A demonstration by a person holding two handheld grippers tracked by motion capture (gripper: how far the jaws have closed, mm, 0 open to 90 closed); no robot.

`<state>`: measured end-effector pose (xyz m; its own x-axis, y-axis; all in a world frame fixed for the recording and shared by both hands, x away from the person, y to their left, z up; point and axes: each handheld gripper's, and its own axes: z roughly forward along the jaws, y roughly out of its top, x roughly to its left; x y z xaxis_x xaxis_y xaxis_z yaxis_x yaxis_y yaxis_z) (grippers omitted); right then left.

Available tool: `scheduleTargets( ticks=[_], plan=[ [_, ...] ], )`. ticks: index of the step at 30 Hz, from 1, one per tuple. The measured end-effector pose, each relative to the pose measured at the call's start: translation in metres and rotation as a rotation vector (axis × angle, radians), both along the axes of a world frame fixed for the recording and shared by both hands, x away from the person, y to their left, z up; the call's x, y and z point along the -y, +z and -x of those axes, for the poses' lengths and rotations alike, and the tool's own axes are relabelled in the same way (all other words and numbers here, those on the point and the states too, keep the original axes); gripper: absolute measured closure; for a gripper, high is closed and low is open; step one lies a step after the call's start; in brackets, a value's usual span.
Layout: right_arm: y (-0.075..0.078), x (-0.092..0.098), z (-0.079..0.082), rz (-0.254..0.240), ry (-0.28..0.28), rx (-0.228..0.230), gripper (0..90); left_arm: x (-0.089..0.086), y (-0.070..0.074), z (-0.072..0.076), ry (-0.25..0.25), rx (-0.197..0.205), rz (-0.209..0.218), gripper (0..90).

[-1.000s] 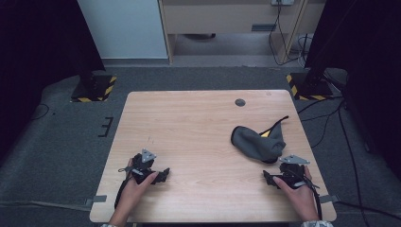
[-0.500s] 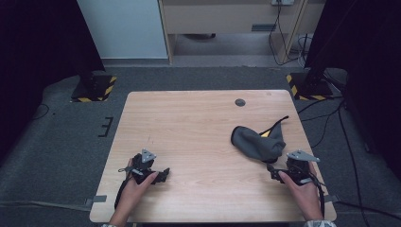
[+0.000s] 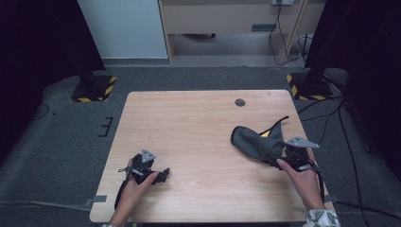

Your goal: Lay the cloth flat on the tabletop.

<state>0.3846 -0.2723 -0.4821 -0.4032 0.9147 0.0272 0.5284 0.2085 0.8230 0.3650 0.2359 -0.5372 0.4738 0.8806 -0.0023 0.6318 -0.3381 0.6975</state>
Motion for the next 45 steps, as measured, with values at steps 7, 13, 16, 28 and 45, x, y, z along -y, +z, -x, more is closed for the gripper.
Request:
scheduleTargets(
  ticks=[7,13,16,28,45],
  plan=[
    [-0.007,-0.003,-0.014,-0.001,-0.007,-0.003,18.8,0.000,0.000,0.000,0.001,0.000,0.000,0.0],
    [-0.017,-0.006,-0.017,0.017,-0.004,-0.032,33.7,0.000,0.000,0.000,0.001,0.000,0.000,0.0],
    [-0.017,-0.005,-0.017,0.010,-0.003,-0.031,45.3,0.000,0.000,0.001,0.001,0.000,0.000,0.0],
    [-0.009,-0.003,-0.016,-0.035,0.019,0.001,69.6,0.000,0.000,0.001,0.001,0.000,0.000,0.0],
    [0.025,-0.032,-0.021,-0.094,0.064,0.029,72.6,0.000,0.000,0.001,0.001,0.000,-0.001,0.0]
  ],
)
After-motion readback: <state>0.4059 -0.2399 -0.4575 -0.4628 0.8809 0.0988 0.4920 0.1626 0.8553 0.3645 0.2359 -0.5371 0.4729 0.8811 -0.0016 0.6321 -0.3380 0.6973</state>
